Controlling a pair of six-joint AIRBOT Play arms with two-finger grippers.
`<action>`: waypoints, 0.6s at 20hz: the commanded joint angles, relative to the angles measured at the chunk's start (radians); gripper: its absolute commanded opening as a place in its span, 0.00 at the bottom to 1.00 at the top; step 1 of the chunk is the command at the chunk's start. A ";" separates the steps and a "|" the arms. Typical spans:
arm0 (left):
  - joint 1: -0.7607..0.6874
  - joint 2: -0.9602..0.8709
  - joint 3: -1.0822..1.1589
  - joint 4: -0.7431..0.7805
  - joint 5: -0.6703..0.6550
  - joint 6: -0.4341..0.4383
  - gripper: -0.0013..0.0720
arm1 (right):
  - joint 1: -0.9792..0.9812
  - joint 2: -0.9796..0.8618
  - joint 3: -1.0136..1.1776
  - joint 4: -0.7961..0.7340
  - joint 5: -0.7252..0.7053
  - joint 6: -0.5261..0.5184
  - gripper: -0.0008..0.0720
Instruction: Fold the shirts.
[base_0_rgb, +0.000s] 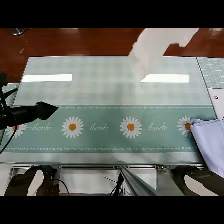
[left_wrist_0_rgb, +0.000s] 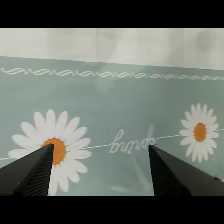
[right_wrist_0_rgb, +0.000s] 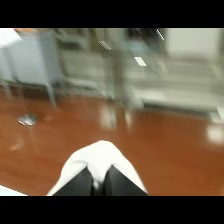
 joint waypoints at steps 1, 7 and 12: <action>-0.009 0.018 -0.015 -0.051 0.024 -0.001 0.97 | 0.089 0.084 0.011 0.044 0.059 -0.072 0.05; -0.009 0.018 -0.016 -0.051 0.038 -0.001 0.97 | 0.104 0.080 -0.228 0.269 0.352 -0.075 0.05; -0.009 0.017 -0.016 -0.051 0.040 -0.001 0.97 | 0.320 0.059 -0.723 0.338 0.098 -0.055 0.05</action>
